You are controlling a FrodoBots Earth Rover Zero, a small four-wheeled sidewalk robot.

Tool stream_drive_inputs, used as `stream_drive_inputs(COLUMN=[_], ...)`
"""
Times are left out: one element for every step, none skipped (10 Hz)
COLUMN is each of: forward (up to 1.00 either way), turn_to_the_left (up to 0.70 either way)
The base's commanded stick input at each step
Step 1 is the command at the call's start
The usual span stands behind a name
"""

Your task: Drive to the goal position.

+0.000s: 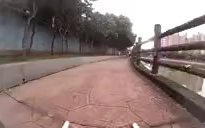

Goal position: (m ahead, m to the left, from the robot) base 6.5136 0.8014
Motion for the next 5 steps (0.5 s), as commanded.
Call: stream_drive_inputs(forward=[0.7,0.7,0.7,0.7,0.7], turn_to_the_left=[0.0,0.0,0.0,0.0,0.0])
